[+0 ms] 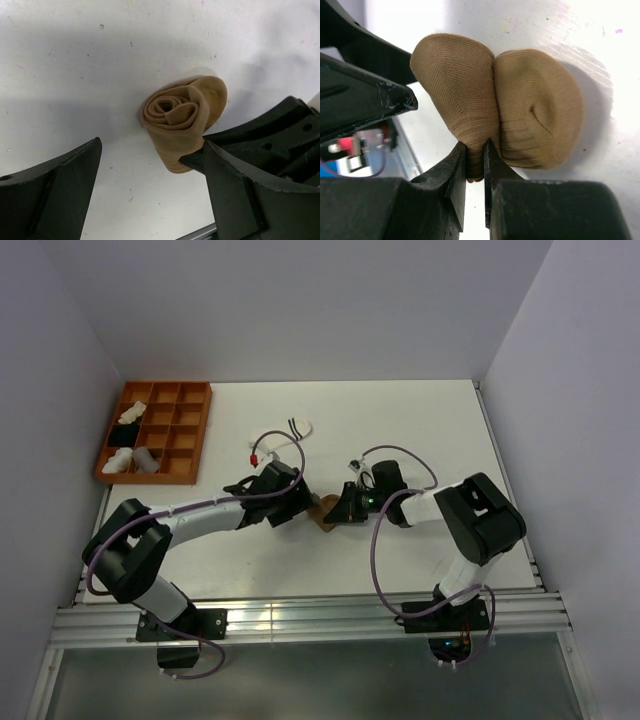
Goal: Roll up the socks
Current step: Roll the sock at the center of the board.
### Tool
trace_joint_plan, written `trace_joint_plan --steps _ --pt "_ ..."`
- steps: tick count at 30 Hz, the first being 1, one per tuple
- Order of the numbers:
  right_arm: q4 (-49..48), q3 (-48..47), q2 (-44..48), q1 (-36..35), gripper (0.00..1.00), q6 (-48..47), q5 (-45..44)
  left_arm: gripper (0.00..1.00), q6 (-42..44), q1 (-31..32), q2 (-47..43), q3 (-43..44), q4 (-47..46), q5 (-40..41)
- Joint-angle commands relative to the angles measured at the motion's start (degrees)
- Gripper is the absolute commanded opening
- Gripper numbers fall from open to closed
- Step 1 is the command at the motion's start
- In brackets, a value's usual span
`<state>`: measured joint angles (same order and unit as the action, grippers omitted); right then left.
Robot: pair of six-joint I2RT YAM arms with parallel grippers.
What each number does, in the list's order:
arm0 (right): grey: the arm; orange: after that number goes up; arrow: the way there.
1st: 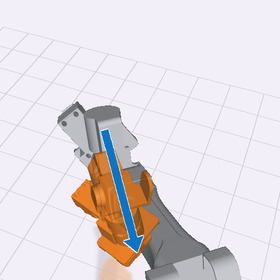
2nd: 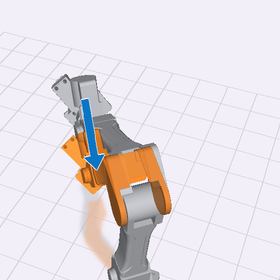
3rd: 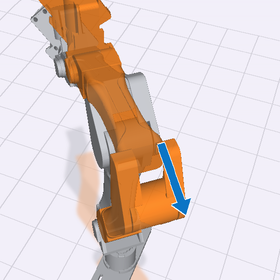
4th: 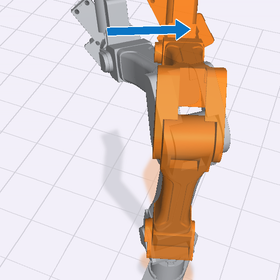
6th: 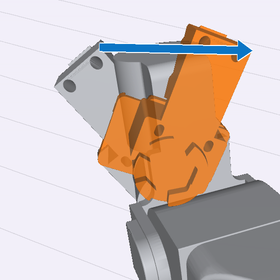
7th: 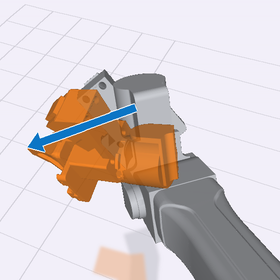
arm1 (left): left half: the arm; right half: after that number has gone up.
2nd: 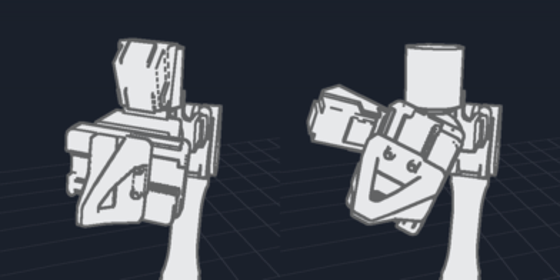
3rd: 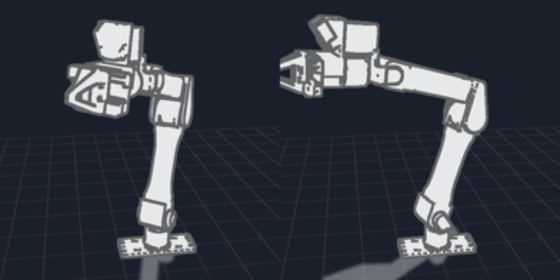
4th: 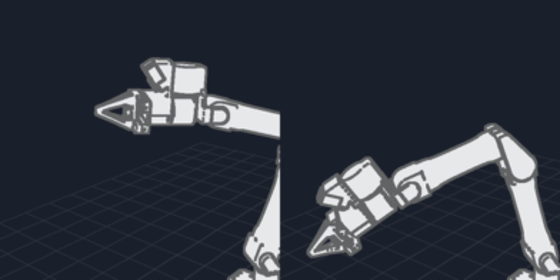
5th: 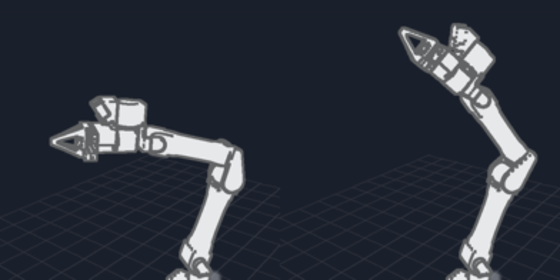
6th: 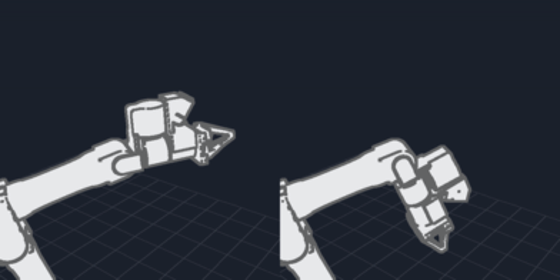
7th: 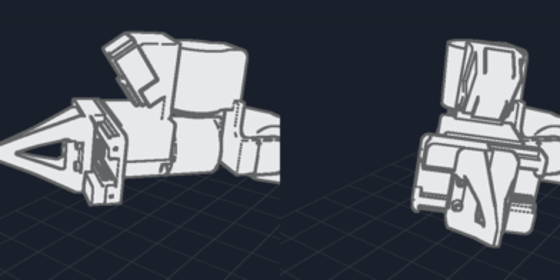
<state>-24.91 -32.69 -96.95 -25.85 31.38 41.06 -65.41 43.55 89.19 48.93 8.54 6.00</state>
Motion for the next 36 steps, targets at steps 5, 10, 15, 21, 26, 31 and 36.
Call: trace_joint_plan --steps 5,10,15,21,26,31,36 --pt "5.66 0.70 -6.93 2.12 0.00 1.41 4.29 0.84 0.72 0.92 1.60 -0.41 -5.81 -2.83" --pt "4.16 0.43 -9.49 2.64 0.00 2.81 6.05 0.82 0.81 0.92 3.80 -0.24 -8.00 -3.36" --pt "3.02 0.78 -10.63 3.52 0.00 3.95 7.02 0.78 0.90 0.92 6.17 0.47 -7.57 -2.75" --pt "2.85 0.78 -12.04 4.49 0.00 4.31 7.55 0.68 0.89 0.92 9.07 1.08 -6.34 -3.19" --pt "5.57 0.08 -10.55 4.49 0.03 2.21 5.27 0.54 1.51 1.01 11.36 2.05 -4.06 -3.63" --pt "8.38 0.52 -5.81 4.31 0.22 0.27 1.31 0.34 2.82 0.92 12.33 3.54 -1.34 -3.71" --pt "13.81 0.87 4.20 2.04 0.43 -3.33 -9.11 0.17 4.23 1.01 13.20 5.12 1.04 -4.15"
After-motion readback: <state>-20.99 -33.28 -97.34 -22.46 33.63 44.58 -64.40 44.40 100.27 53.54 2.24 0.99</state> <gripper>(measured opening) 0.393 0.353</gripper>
